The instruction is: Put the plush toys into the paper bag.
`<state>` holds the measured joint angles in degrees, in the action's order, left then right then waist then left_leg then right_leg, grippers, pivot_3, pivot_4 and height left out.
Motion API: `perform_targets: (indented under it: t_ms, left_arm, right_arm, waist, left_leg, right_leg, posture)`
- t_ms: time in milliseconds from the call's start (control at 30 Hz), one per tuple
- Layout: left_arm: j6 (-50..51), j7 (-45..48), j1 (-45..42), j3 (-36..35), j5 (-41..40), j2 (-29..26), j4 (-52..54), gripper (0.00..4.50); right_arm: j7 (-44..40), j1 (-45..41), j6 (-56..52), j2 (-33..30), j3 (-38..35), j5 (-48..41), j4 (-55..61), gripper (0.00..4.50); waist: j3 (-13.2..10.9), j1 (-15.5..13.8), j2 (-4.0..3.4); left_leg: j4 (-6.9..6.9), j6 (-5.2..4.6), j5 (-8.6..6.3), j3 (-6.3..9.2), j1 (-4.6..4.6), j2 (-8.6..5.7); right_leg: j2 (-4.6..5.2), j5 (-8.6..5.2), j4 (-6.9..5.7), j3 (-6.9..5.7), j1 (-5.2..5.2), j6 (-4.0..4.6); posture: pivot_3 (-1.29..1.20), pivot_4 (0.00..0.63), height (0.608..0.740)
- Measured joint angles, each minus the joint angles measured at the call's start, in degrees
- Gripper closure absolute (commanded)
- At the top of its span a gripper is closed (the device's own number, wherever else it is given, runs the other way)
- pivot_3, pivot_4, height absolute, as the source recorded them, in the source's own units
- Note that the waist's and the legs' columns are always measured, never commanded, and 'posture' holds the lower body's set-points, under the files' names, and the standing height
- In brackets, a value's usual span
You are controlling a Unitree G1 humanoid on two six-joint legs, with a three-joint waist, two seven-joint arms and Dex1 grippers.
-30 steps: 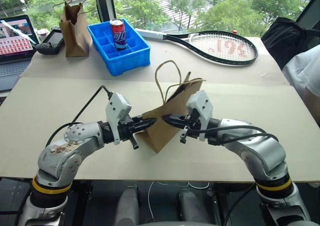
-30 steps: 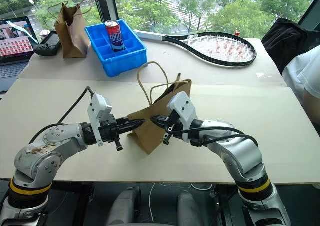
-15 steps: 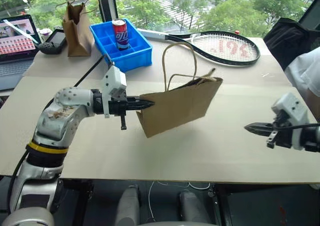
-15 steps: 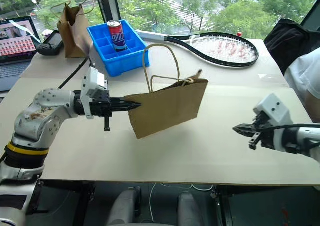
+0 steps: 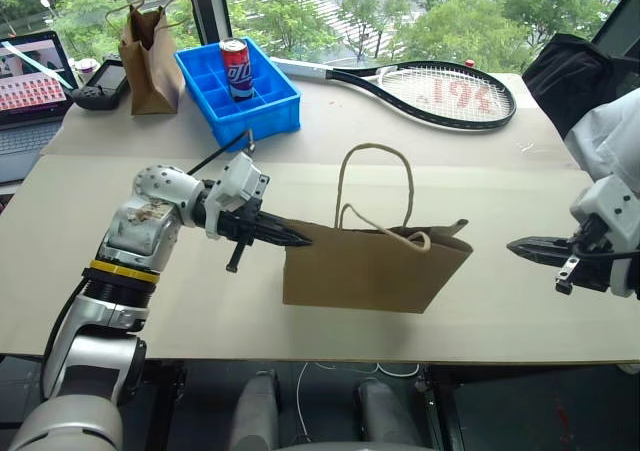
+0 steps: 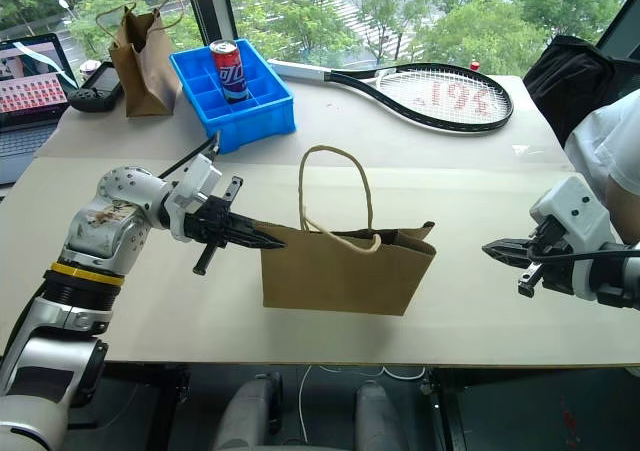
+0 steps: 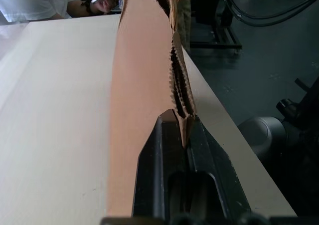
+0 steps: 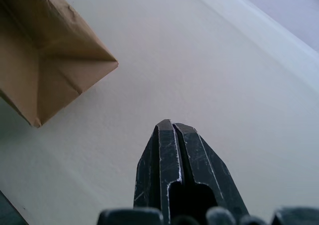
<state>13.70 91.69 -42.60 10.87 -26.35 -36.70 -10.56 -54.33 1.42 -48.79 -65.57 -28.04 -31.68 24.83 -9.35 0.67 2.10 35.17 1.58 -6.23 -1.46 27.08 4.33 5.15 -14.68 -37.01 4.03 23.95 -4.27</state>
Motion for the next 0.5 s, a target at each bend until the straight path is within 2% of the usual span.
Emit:
perform_targets:
  t_ms: [67, 100, 133, 167, 200, 267, 467, 500]
  left_arm:
    - [0.02, 0.21, 0.11, 0.13, 0.67, 0.01, -0.91, 3.94]
    - [0.22, 0.20, 0.15, 0.14, 0.83, 0.06, -1.20, 3.82]
    - [1.05, 0.17, 0.15, 0.14, 0.93, 0.03, -1.45, 3.37]
    - [1.74, 0.17, 0.18, 0.14, 1.00, -0.04, -1.56, 3.16]
    - [2.65, 0.09, 0.22, 0.10, 0.94, -0.13, -1.42, 2.72]
    - [5.56, -0.52, 0.91, -0.41, 0.15, -0.93, -0.25, 2.13]
    - [15.40, -5.66, 4.28, -7.78, -5.14, -5.73, 7.61, 0.09]
    - [17.06, -6.87, 4.83, -9.80, -6.24, -6.59, 8.56, 0.04]
  right_arm:
    - [0.20, -0.53, 0.00, 0.00, 0.00, 0.02, -0.18, 4.50]
    - [0.25, -0.73, 0.00, -0.01, 0.01, 0.02, -0.30, 4.50]
    - [0.20, -0.99, 0.00, -0.01, 0.01, 0.02, -0.60, 4.50]
    - [0.18, -1.06, 0.00, -0.01, 0.01, 0.04, -0.82, 4.50]
    - [0.01, -1.12, 0.03, -0.01, 0.07, 0.03, -1.04, 4.50]
    - [-0.49, -1.19, 0.34, -0.01, 0.12, 0.03, -1.81, 4.50]
    - [-1.91, -0.35, 2.75, 4.23, -0.07, -1.36, -1.99, 4.50]
    - [-1.95, 0.13, 3.03, 5.77, -0.41, -2.05, -1.58, 4.50]
  waist:
    - [0.00, 0.05, 0.00]
    - [0.00, 0.05, 0.00]
    - [0.00, 0.04, 0.00]
    - [0.00, 0.04, 0.00]
    - [0.00, 0.03, 0.00]
    - [0.00, 0.04, 0.00]
    - [0.00, 0.16, 0.00]
    - [0.00, 0.19, 0.00]
  left_leg:
    - [0.00, 0.00, 0.00, 0.00, 0.00, 0.00]
    - [0.01, 0.00, 0.00, 0.00, -0.01, 0.00]
    - [0.01, 0.00, 0.00, 0.01, 0.00, 0.00]
    - [0.01, -0.01, 0.00, 0.01, 0.00, 0.00]
    - [0.02, -0.01, 0.00, 0.01, 0.00, 0.00]
    - [0.02, -0.01, 0.00, 0.01, 0.01, 0.00]
    - [0.03, -0.01, 0.00, 0.06, -0.01, 0.03]
    - [0.04, -0.01, 0.00, 0.08, -0.01, 0.05]
  right_leg:
    - [0.00, 0.00, -0.01, 0.00, 0.01, 0.00]
    - [0.00, 0.00, -0.02, 0.00, 0.00, 0.00]
    - [0.00, 0.00, -0.02, 0.00, 0.01, 0.00]
    - [0.00, 0.00, -0.02, 0.00, 0.00, -0.01]
    - [0.00, 0.00, -0.02, 0.00, 0.00, -0.01]
    - [0.00, -0.01, -0.03, 0.00, 0.00, -0.02]
    - [-0.04, -0.04, -0.11, -0.01, 0.00, -0.05]
    - [-0.06, -0.04, -0.10, -0.03, -0.02, -0.06]
  posture:
    - [0.00, 0.150, 0.731]
    - [0.00, 0.150, 0.731]
    - [0.00, 0.150, 0.731]
    - [0.00, 0.150, 0.731]
    - [0.00, 0.150, 0.731]
    - [0.00, 0.150, 0.731]
    - [0.00, 0.150, 0.731]
    - [0.00, 0.150, 0.731]
